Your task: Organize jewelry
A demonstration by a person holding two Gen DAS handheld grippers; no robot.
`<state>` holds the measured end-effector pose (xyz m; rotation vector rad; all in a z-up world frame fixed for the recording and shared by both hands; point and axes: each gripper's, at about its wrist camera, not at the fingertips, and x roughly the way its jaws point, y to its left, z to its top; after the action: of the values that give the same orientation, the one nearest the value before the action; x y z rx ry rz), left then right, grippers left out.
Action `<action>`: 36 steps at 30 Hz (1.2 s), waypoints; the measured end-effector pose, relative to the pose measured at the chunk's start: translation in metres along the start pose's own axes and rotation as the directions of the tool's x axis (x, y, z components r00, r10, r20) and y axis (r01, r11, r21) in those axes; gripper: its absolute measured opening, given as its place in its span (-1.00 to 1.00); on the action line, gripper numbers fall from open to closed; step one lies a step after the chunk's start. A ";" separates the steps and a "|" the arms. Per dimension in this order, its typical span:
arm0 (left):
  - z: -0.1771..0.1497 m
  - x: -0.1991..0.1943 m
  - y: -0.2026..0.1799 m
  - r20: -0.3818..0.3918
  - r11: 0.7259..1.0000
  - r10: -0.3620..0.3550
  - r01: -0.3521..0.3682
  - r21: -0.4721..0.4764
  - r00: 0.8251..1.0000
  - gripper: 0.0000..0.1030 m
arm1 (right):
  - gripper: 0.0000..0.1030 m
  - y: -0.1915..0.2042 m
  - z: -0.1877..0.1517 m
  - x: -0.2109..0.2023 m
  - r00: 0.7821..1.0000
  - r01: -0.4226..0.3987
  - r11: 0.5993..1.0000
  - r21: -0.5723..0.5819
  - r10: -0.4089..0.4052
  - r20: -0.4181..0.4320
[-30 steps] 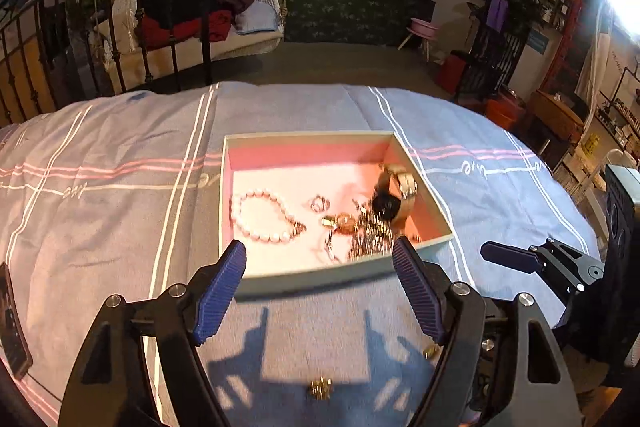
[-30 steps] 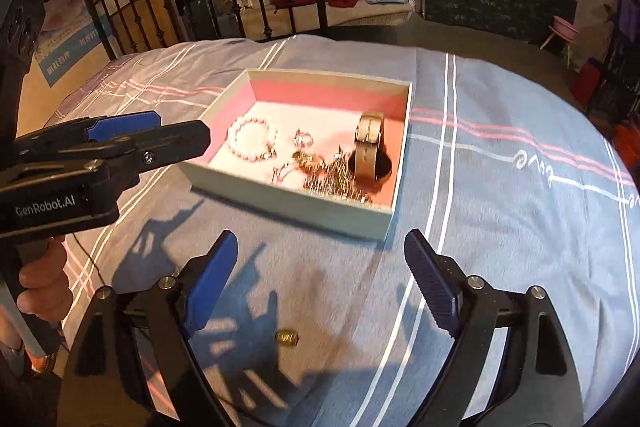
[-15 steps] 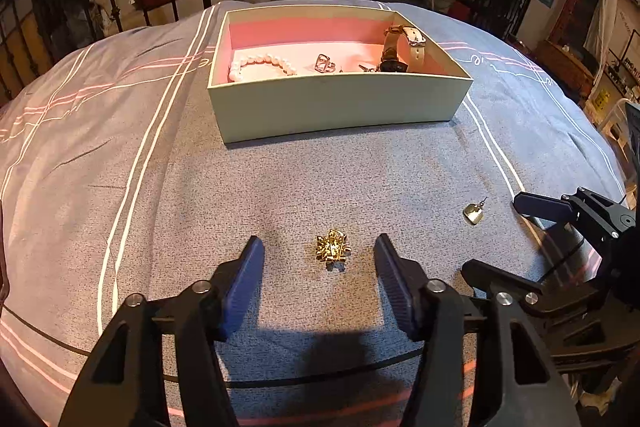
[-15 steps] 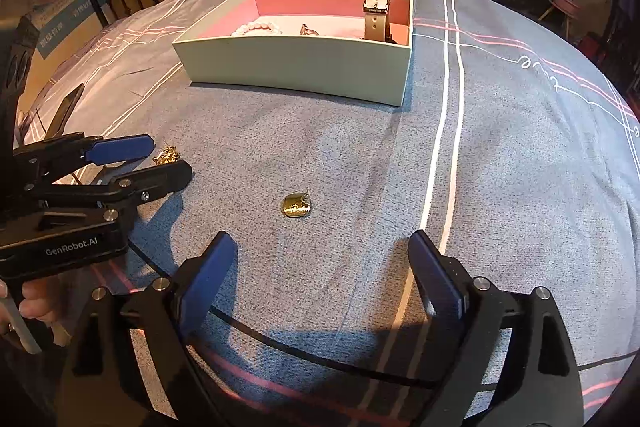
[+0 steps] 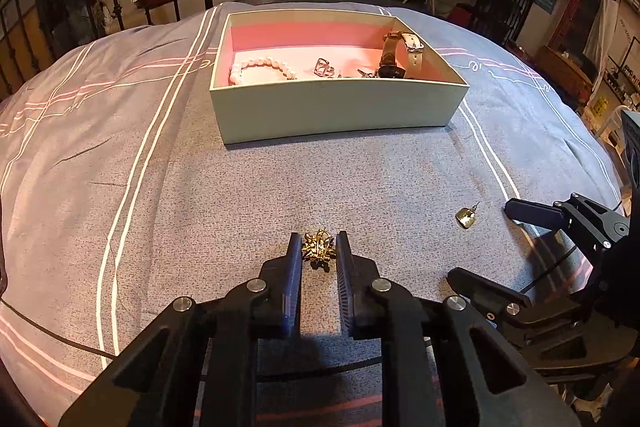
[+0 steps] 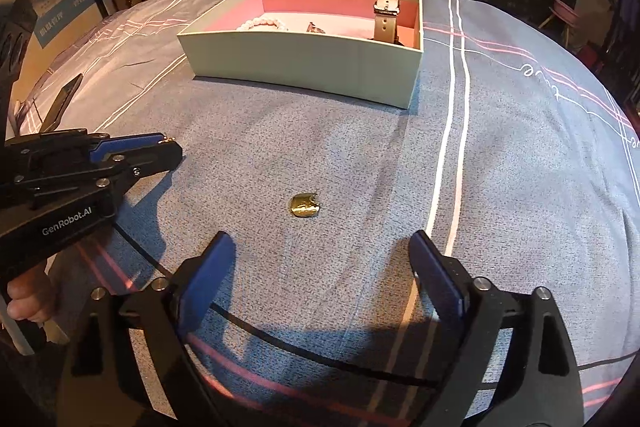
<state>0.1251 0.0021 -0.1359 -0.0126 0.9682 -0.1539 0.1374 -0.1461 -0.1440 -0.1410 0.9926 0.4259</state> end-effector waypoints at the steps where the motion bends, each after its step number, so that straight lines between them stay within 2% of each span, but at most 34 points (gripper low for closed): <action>1: 0.000 0.000 0.000 -0.001 1.000 -0.002 0.002 -0.001 1.000 -0.67 | 0.39 0.002 0.000 -0.001 1.000 -0.007 1.000 0.000 0.007 0.000; 2: 0.000 -0.001 -0.001 -0.003 1.000 -0.006 0.006 -0.003 1.000 -0.67 | 0.29 0.004 -0.001 -0.002 1.000 -0.001 1.000 -0.002 0.001 0.001; 3: 0.000 -0.001 -0.001 -0.004 1.000 -0.009 0.009 -0.004 1.000 -0.67 | -0.05 0.005 -0.001 -0.004 1.000 0.013 1.000 -0.010 -0.013 0.005; 4: 0.000 -0.002 -0.001 -0.005 1.000 -0.013 0.013 -0.006 1.000 -0.67 | -0.53 0.007 -0.001 -0.007 1.000 0.025 1.000 -0.017 -0.025 0.007; 6: 0.001 -0.003 -0.002 -0.007 1.000 -0.024 0.024 -0.009 1.000 -0.67 | -0.92 0.006 0.000 -0.011 1.000 0.009 1.000 -0.007 -0.009 0.002; 12: 0.013 -0.011 -0.010 0.034 0.999 -0.036 0.036 0.019 0.999 -0.67 | -0.98 0.004 0.009 -0.024 0.998 -0.037 0.999 0.009 0.037 0.052; 14: 0.024 -0.014 -0.013 0.059 0.999 -0.036 0.034 0.028 0.998 -0.67 | -0.98 0.005 0.019 -0.027 0.996 -0.029 1.000 -0.008 0.030 0.080; 24: 0.104 -0.029 -0.008 0.192 1.000 0.004 -0.007 0.011 0.981 -0.67 | -0.98 -0.007 0.100 -0.032 0.975 -0.015 1.000 -0.015 0.018 0.221; 30: 0.143 -0.020 -0.001 0.187 0.999 0.017 -0.010 -0.035 0.982 -0.67 | -0.98 -0.019 0.137 -0.030 0.969 -0.013 1.000 -0.001 0.013 0.247; 36: 0.149 -0.008 -0.007 0.169 0.999 0.031 -0.026 -0.030 0.985 -0.67 | -0.98 -0.025 0.147 -0.023 0.970 -0.019 1.000 0.009 0.016 0.241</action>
<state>0.2423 -0.0121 -0.0436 -0.0362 0.8000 -0.1112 0.2518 -0.1308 -0.0462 -0.0676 0.7569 0.4425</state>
